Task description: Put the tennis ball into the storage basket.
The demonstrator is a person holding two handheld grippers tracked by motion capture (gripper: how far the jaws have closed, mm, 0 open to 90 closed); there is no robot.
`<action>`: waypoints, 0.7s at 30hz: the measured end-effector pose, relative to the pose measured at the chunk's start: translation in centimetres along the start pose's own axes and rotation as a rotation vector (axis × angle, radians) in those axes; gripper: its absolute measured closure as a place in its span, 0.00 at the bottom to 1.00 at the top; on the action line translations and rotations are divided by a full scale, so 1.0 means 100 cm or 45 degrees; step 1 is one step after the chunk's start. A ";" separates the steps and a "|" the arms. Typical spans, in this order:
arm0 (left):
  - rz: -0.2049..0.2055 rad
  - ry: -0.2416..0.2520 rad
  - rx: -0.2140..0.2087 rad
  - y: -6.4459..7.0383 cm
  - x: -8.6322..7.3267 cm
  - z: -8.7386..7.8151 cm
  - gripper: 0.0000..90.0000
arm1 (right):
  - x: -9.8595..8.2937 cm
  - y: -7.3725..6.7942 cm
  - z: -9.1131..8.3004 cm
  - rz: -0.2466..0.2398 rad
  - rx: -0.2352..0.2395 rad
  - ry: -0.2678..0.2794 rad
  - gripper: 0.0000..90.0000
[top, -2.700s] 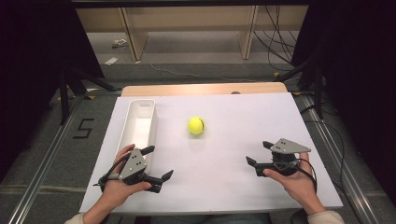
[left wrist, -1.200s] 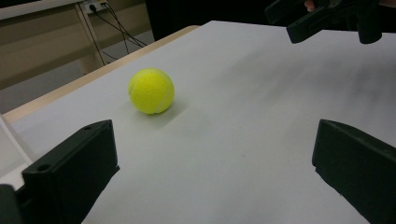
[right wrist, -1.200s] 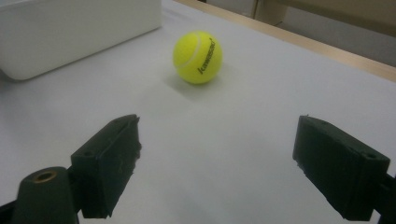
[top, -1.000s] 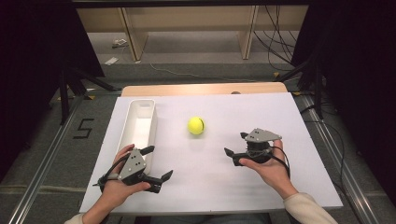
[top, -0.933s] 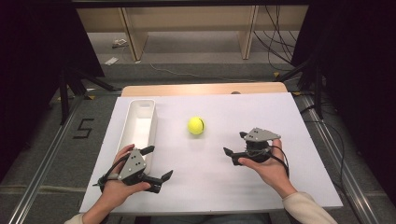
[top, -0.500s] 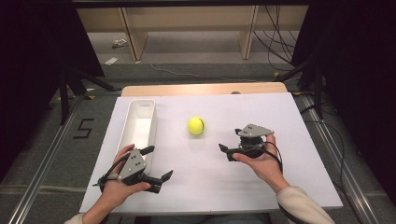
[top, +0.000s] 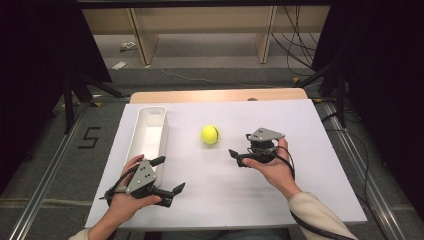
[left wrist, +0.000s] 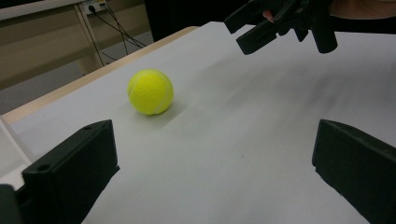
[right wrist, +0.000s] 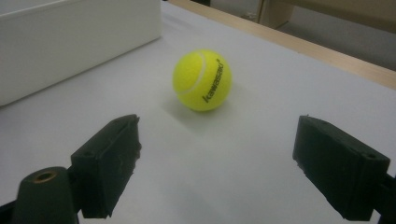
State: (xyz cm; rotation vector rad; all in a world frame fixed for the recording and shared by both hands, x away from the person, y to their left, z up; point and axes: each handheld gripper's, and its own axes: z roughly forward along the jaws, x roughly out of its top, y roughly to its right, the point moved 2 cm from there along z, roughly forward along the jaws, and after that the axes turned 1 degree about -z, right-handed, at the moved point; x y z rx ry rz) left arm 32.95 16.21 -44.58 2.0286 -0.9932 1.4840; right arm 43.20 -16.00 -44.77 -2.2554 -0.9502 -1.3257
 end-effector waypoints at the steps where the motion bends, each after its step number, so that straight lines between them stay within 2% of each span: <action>1: 0.001 0.000 0.000 0.000 0.000 0.000 0.00 | 0.000 0.000 0.001 0.008 0.003 -0.001 0.17; 7: -0.001 -0.001 -0.002 0.000 0.000 0.000 0.00 | 0.003 0.000 0.007 0.025 0.013 0.000 0.17; 21: -0.001 -0.001 -0.003 0.000 0.000 0.000 0.00 | 0.011 -0.001 0.027 0.019 0.021 -0.011 0.17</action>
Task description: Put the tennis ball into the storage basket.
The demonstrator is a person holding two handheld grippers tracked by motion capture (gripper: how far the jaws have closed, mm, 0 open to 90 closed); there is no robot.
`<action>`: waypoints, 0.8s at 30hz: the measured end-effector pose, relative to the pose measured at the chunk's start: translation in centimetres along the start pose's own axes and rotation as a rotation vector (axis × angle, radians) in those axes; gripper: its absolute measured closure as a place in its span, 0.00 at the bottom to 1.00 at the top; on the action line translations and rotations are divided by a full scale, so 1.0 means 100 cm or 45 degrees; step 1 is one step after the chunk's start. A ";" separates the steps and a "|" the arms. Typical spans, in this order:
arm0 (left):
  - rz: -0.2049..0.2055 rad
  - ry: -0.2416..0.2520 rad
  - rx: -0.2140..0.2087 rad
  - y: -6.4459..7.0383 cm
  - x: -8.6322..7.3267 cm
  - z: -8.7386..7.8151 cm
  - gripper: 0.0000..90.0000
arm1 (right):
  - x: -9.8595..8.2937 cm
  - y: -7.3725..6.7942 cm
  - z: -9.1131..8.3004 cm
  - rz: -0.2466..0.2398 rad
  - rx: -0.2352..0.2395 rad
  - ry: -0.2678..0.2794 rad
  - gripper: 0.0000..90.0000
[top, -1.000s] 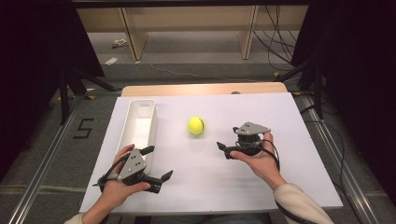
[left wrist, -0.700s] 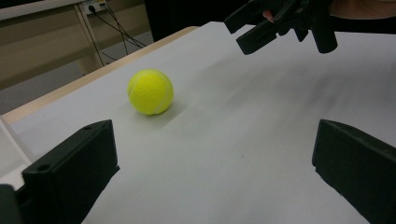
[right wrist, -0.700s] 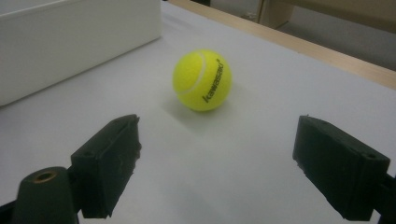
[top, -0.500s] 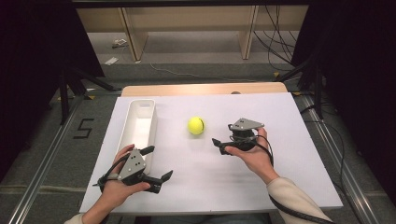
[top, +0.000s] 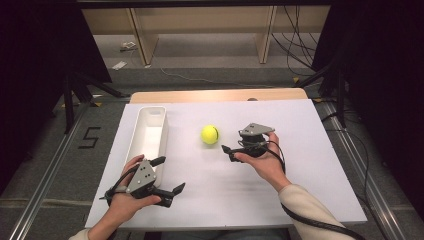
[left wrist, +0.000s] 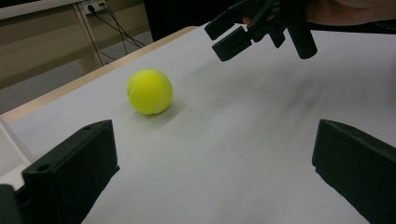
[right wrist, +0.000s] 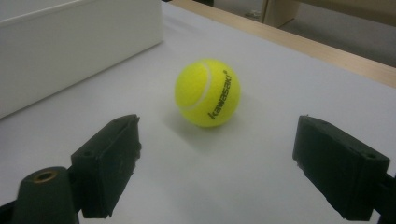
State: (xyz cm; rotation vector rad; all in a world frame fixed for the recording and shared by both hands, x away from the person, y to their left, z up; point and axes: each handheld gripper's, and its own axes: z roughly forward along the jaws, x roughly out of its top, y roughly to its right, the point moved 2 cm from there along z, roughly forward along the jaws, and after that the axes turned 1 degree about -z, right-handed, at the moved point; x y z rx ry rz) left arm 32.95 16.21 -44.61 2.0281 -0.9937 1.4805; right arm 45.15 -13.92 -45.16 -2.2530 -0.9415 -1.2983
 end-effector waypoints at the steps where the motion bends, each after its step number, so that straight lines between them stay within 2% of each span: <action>1: -0.001 0.000 -0.001 0.000 0.000 0.000 0.00 | 0.001 -0.001 0.003 0.000 0.005 -0.004 0.17; 18: 0.000 0.001 -0.006 0.000 0.000 0.000 0.00 | 0.009 -0.007 0.023 -0.006 0.028 -0.023 0.17; 24: 0.001 0.001 -0.006 0.001 0.000 0.000 0.00 | 0.013 -0.010 0.035 -0.012 0.032 -0.032 0.17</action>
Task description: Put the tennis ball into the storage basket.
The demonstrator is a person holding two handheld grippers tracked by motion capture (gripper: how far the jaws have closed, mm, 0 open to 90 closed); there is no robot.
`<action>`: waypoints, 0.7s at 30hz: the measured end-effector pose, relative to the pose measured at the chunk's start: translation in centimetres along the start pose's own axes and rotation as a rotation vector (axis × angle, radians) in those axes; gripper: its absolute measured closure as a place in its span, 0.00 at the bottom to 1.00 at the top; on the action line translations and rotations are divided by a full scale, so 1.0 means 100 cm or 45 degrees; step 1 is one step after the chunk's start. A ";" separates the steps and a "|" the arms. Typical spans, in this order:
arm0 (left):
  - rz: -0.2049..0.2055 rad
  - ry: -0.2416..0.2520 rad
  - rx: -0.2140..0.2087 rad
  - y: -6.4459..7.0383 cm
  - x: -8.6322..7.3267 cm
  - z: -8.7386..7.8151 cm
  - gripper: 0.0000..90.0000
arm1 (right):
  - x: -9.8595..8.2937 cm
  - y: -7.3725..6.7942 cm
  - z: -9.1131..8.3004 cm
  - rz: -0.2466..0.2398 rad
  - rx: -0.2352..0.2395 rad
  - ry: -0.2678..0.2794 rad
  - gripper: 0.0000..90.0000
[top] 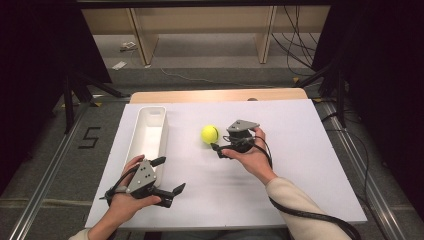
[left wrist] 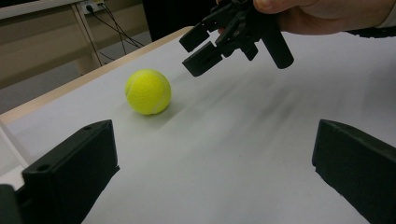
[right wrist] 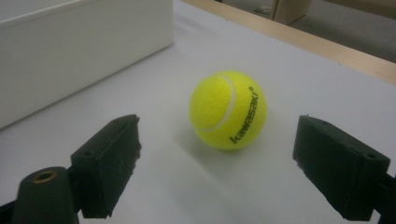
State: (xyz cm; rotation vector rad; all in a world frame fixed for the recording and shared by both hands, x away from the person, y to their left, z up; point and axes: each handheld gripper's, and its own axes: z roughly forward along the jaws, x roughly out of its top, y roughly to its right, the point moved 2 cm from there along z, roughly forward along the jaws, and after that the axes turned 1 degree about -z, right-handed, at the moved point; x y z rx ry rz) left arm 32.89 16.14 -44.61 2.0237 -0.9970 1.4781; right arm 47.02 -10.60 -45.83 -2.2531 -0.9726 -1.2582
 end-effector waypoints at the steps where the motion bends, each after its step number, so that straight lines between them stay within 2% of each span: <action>1: 0.000 0.000 0.000 0.000 0.000 0.000 0.00 | 0.000 0.000 0.000 0.000 0.000 0.000 0.17; 14: 0.000 0.000 -0.002 0.000 0.000 0.000 0.00 | 0.006 0.007 0.026 0.009 -0.050 -0.052 0.15; 21: 0.000 0.001 -0.005 0.000 0.000 0.000 0.00 | 0.008 0.006 0.038 0.013 -0.050 -0.068 0.11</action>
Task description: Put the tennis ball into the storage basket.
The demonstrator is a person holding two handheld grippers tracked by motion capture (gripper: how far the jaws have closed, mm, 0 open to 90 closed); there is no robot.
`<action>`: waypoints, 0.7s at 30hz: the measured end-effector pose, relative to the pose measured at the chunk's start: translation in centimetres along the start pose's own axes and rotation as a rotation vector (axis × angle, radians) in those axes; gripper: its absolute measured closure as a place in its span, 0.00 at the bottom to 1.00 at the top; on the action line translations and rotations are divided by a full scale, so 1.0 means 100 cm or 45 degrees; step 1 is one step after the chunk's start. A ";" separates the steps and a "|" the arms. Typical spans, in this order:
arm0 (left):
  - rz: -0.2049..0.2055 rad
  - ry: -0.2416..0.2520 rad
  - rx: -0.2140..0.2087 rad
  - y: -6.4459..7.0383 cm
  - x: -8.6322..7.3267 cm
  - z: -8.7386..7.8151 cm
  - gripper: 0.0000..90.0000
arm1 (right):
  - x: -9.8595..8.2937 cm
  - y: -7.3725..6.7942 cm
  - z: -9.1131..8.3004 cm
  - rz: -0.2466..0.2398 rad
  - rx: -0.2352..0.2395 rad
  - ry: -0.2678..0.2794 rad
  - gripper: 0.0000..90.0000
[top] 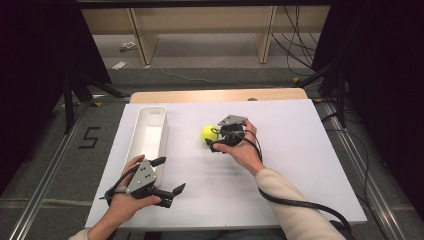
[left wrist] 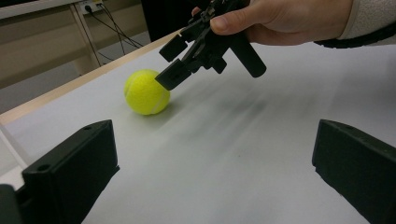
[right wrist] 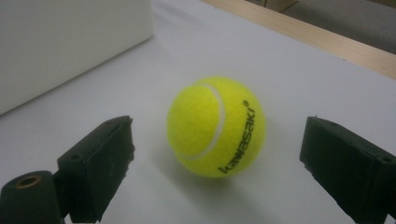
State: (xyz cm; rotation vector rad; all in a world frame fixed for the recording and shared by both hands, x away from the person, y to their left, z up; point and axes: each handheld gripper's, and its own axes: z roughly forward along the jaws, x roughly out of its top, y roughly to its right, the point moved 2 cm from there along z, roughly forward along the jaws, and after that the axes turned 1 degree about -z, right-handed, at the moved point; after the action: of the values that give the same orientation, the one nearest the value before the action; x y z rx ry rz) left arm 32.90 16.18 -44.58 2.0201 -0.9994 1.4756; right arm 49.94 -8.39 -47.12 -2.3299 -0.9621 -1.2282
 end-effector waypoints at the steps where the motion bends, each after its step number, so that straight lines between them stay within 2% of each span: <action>1: -0.006 0.001 -0.003 0.000 0.000 0.000 0.00 | 0.000 -0.001 0.002 0.000 0.004 -0.003 0.11; 5: 0.000 0.000 -0.005 0.001 0.000 0.000 0.00 | 0.002 -0.004 0.012 -0.015 0.018 -0.014 0.11; 10: -0.001 0.003 -0.002 0.000 0.000 0.000 0.00 | 0.006 -0.006 0.017 -0.002 0.022 -0.018 0.08; 21: -0.001 -0.002 -0.006 0.001 0.000 0.000 0.00 | 0.007 -0.003 0.033 0.023 -0.005 -0.041 0.08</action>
State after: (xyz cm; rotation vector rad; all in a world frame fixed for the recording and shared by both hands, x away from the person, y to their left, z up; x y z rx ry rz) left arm 32.86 16.13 -44.60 2.0188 -1.0012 1.4702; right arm 51.96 -6.00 -48.43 -2.3632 -0.9477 -1.1901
